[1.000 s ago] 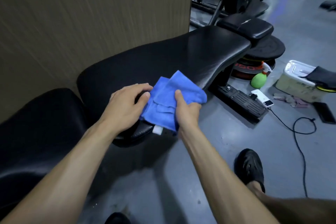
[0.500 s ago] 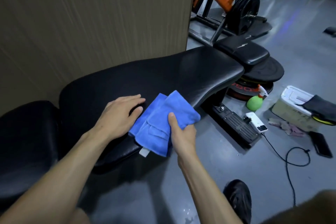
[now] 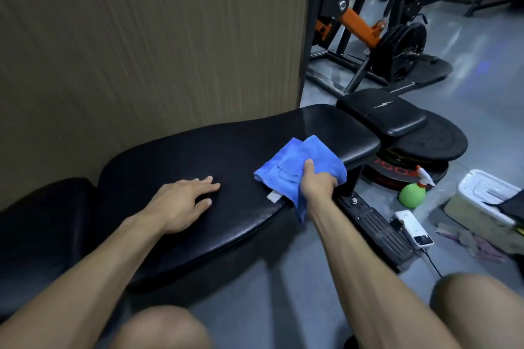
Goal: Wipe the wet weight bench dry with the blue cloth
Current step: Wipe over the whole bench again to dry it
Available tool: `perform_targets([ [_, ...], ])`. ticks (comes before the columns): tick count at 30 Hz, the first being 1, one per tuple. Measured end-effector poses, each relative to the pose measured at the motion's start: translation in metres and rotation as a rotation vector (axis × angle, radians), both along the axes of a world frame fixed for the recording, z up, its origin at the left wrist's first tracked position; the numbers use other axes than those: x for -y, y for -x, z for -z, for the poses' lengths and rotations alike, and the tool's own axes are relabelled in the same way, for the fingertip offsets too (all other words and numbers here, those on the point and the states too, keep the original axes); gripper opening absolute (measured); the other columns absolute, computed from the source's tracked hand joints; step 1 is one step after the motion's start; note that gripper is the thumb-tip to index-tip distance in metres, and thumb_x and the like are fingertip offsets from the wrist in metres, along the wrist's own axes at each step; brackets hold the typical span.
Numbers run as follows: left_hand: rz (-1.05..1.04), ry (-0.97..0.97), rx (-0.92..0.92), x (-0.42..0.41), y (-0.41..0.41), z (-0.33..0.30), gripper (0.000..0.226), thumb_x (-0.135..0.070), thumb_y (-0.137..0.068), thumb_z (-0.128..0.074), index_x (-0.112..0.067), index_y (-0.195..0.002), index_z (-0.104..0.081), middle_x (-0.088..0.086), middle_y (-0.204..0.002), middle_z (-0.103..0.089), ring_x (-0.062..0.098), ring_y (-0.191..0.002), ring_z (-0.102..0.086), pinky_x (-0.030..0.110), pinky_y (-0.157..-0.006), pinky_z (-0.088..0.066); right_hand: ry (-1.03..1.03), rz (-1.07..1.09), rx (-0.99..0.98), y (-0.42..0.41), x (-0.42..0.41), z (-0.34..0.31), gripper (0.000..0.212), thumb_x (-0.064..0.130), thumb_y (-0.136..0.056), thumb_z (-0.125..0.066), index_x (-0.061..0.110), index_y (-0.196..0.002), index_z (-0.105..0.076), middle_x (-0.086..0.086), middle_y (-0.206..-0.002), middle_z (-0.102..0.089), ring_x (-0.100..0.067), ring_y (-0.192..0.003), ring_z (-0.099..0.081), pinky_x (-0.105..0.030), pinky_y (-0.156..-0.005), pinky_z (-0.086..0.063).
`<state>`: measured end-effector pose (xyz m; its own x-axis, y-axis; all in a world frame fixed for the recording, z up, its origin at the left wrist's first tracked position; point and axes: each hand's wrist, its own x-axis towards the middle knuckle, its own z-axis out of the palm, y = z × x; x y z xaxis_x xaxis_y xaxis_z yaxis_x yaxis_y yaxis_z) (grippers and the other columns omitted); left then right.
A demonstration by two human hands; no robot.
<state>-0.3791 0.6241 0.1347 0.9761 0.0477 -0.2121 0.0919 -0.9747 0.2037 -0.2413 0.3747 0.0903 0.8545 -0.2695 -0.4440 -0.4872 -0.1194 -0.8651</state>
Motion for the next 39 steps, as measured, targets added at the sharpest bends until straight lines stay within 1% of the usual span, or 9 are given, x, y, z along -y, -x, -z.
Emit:
perform_targets([
  [6, 0.011, -0.065, 0.025, 0.006, -0.009, -0.004, 0.049, -0.038, -0.102, -0.048, -0.043, -0.149, -0.039, -0.019, -0.160, -0.030, 0.012, -0.145, -0.038, 0.032, -0.118, -0.029, -0.142, -0.201, 0.025, 0.077, -0.025, 0.027, 0.093, 0.062, -0.084, -0.053, 0.005, -0.150, -0.022, -0.006, -0.146, -0.046, -0.026, -0.130, -0.052, -0.042, -0.109, -0.043],
  [9, 0.028, -0.096, 0.086, 0.007, -0.012, -0.003, 0.048, -0.038, -0.102, -0.048, -0.041, -0.149, -0.041, -0.018, -0.159, -0.034, 0.013, -0.138, -0.045, 0.030, -0.117, -0.028, -0.143, -0.279, -0.051, 0.032, -0.005, 0.017, 0.066, 0.048, -0.093, -0.058, 0.003, -0.139, -0.044, -0.006, -0.134, -0.057, -0.024, -0.115, -0.059, -0.036, -0.101, -0.047],
  [11, 0.051, -0.082, 0.115, 0.011, -0.014, 0.000, 0.049, -0.035, -0.103, -0.046, -0.039, -0.151, -0.038, -0.015, -0.160, -0.032, 0.012, -0.143, -0.039, 0.030, -0.120, -0.024, -0.103, -0.224, -0.041, -0.007, 0.016, 0.007, 0.063, 0.047, -0.096, -0.056, -0.001, -0.137, -0.050, -0.010, -0.136, -0.057, -0.028, -0.116, -0.060, -0.037, -0.103, -0.047],
  [15, 0.094, -0.065, 0.143, 0.014, -0.026, 0.007, 0.051, -0.027, -0.103, -0.045, -0.039, -0.152, -0.036, -0.015, -0.162, -0.029, 0.010, -0.149, -0.029, 0.030, -0.123, -0.017, -0.039, -0.082, -0.014, -0.037, 0.030, 0.004, 0.086, 0.058, -0.094, -0.048, -0.007, -0.148, -0.034, -0.021, -0.150, -0.044, -0.037, -0.129, -0.052, -0.041, -0.109, -0.042],
  [20, 0.240, 0.015, 0.211, 0.048, -0.069, 0.016, 0.048, -0.025, -0.100, -0.048, -0.043, -0.145, -0.046, -0.018, -0.158, -0.037, 0.009, -0.147, -0.035, 0.035, -0.123, -0.020, -0.145, -0.089, 0.080, 0.025, 0.008, 0.019, 0.070, 0.055, -0.094, -0.046, 0.007, -0.144, -0.039, -0.010, -0.133, -0.061, -0.027, -0.118, -0.061, -0.041, -0.103, -0.048],
  [26, 0.312, 0.086, 0.270, 0.087, -0.138, 0.025, 0.044, -0.023, -0.098, -0.048, -0.038, -0.139, -0.054, -0.021, -0.153, -0.044, 0.009, -0.144, -0.040, 0.035, -0.123, -0.024, -0.272, -0.123, 0.001, -0.036, 0.046, 0.011, 0.051, 0.042, -0.098, -0.055, 0.003, -0.131, -0.055, -0.007, -0.120, -0.064, -0.023, -0.102, -0.064, -0.031, -0.085, -0.050],
  [30, 0.256, 0.084, 0.330, 0.096, -0.167, 0.029, 0.042, -0.023, -0.101, -0.052, -0.033, -0.141, -0.054, -0.016, -0.153, -0.046, 0.007, -0.143, -0.040, 0.028, -0.122, -0.022, -0.073, 0.024, 0.087, -0.093, 0.090, 0.013, 0.090, 0.063, -0.088, -0.054, -0.007, -0.143, -0.040, -0.017, -0.143, -0.052, -0.031, -0.124, -0.057, -0.036, -0.100, -0.047],
  [34, 0.225, 0.089, 0.356, 0.103, -0.190, 0.031, 0.040, -0.025, -0.101, -0.052, -0.033, -0.140, -0.056, -0.017, -0.151, -0.048, 0.005, -0.143, -0.040, 0.030, -0.122, -0.024, 0.163, 0.094, 0.141, -0.138, 0.123, 0.002, 0.075, 0.044, -0.099, -0.050, -0.009, -0.147, -0.023, -0.026, -0.150, -0.039, -0.039, -0.134, -0.045, -0.039, -0.103, -0.038],
  [39, 0.161, 0.101, 0.406, 0.116, -0.214, 0.033, 0.035, -0.023, -0.100, -0.055, -0.030, -0.132, -0.063, -0.015, -0.143, -0.058, 0.009, -0.135, -0.050, 0.028, -0.115, -0.032, 0.391, -0.110, 0.377, -0.099, 0.116, 0.016, 0.077, 0.032, -0.102, -0.048, -0.003, -0.156, -0.006, -0.021, -0.165, -0.010, -0.032, -0.150, -0.021, -0.034, -0.115, -0.026],
])
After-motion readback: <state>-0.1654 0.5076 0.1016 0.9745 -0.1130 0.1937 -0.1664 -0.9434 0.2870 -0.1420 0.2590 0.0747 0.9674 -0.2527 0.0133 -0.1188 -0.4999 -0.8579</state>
